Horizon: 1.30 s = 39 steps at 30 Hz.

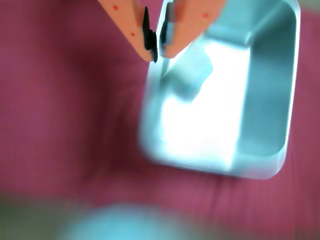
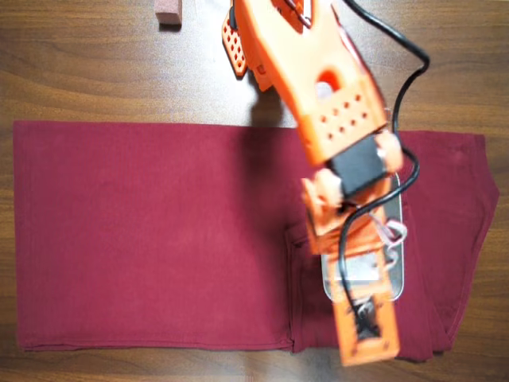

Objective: Grab the cube

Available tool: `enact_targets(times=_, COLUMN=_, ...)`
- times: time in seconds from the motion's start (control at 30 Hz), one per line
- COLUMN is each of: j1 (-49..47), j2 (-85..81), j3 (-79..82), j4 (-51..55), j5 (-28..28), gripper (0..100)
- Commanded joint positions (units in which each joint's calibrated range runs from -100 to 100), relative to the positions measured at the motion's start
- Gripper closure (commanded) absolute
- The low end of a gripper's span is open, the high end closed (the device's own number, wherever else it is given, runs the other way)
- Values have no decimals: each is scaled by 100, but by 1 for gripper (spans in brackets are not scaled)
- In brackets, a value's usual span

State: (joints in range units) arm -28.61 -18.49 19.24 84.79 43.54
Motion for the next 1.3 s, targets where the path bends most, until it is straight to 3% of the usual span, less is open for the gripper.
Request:
enact_targets(times=0.0, j1=1115, j2=-819, j3=101, j4=-766, j5=244, gripper=100)
enact_targets(times=0.07, j1=1767, j2=-1697, j3=1157, j4=-1679, j5=357, gripper=100)
enact_targets(times=0.17, j1=2430, j2=-3633, j3=3952, j4=-3578, j5=659, gripper=100)
enact_targets(times=0.27, j1=2957, j2=-4760, j3=5426, j4=-4030, j5=747, gripper=100)
enact_targets(times=0.73, j1=3351, j2=-7920, j3=7857, j4=-913, j5=718, gripper=100)
enact_targets(times=0.87, j1=3293, j2=-7982, j3=8066, j4=-424, j5=586, gripper=100)
enact_targets(times=1.03, j1=3217, j2=-7982, j3=8066, j4=1410, j5=542, gripper=100)
enact_targets(times=1.27, j1=3149, j2=-7982, j3=8076, j4=1521, j5=435, gripper=100)
